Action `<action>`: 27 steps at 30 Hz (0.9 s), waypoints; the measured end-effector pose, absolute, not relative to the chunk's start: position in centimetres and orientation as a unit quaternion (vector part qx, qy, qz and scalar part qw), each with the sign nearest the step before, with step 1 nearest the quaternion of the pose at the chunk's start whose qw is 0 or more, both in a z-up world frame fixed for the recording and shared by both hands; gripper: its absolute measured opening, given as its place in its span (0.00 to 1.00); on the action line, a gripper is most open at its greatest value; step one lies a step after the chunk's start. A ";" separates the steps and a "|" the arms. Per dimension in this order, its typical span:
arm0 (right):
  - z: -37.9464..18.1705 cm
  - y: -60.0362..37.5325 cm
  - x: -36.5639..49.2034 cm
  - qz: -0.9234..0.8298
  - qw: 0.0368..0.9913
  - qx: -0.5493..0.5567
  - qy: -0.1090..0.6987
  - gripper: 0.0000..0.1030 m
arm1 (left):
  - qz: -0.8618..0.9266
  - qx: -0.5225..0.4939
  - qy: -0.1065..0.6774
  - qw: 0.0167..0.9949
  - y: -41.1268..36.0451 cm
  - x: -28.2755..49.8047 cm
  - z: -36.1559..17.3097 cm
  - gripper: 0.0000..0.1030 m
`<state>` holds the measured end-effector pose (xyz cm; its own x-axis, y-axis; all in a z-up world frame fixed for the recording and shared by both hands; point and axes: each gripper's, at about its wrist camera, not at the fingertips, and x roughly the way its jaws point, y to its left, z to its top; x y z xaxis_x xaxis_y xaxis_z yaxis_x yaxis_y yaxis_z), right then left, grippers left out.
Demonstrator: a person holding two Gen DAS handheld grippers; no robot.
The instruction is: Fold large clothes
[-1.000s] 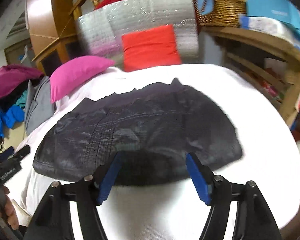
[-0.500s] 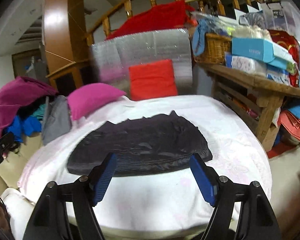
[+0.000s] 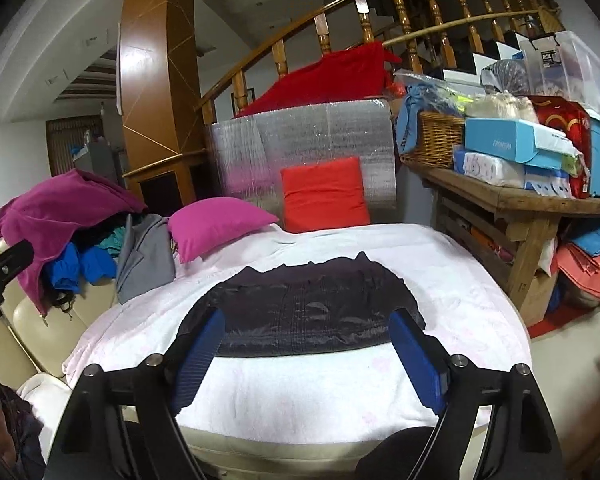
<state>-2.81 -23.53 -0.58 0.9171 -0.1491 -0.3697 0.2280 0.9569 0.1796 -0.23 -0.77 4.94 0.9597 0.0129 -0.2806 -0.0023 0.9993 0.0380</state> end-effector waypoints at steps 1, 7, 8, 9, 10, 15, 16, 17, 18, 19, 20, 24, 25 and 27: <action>-0.5 -23.4 -3.0 -0.097 0.973 0.110 0.176 0.84 | 0.005 0.016 0.140 0.990 -0.7 -0.5 5.1 0.99; -0.3 -23.5 -3.3 -0.104 0.974 0.111 0.171 0.84 | -0.005 0.014 0.138 0.990 -0.6 -1.1 5.3 1.00; -0.3 -23.5 -3.3 -0.104 0.973 0.112 0.171 0.84 | -0.005 0.015 0.137 0.990 -0.6 -1.1 5.3 1.00; -0.3 -23.6 -3.3 -0.103 0.973 0.115 0.170 0.84 | -0.005 0.016 0.137 0.990 -0.6 -1.1 5.3 1.00; -0.3 -23.5 -3.4 -0.103 0.973 0.115 0.169 0.84 | -0.004 0.017 0.136 0.991 -0.6 -1.1 5.2 1.00; -0.4 -23.5 -3.4 -0.103 0.973 0.117 0.169 0.84 | -0.004 0.018 0.142 0.990 -0.5 -1.0 5.1 1.00; -0.4 -23.6 -3.3 -0.103 0.973 0.119 0.170 0.84 | -0.004 0.018 0.143 0.990 -0.5 -1.0 5.0 1.00; -0.5 -23.6 -3.3 -0.102 0.973 0.120 0.170 0.84 | -0.004 0.017 0.144 0.989 -0.4 -0.9 5.0 1.00; -0.5 -23.7 -3.3 -0.102 0.973 0.119 0.171 0.84 | -0.004 0.016 0.145 0.989 -0.3 -0.9 5.0 1.00; -0.5 -23.8 -3.2 -0.101 0.973 0.119 0.171 0.84 | -0.003 0.015 0.146 0.989 -0.2 -0.9 5.0 1.00; -0.6 -23.8 -3.2 -0.101 0.973 0.119 0.171 0.84 | -0.003 0.014 0.146 0.989 -0.2 -0.9 5.0 1.00; -0.7 -23.5 -3.1 -0.099 0.973 0.116 0.173 0.84 | 0.000 0.011 0.146 0.989 0.1 -0.8 5.0 1.00; -0.7 -23.4 -3.1 -0.098 0.973 0.114 0.174 0.84 | 0.001 0.010 0.146 0.989 0.1 -0.8 4.9 1.00; -0.8 -23.4 -2.9 -0.096 0.973 0.114 0.176 0.84 | 0.002 0.010 0.146 0.989 0.1 -0.9 4.9 1.00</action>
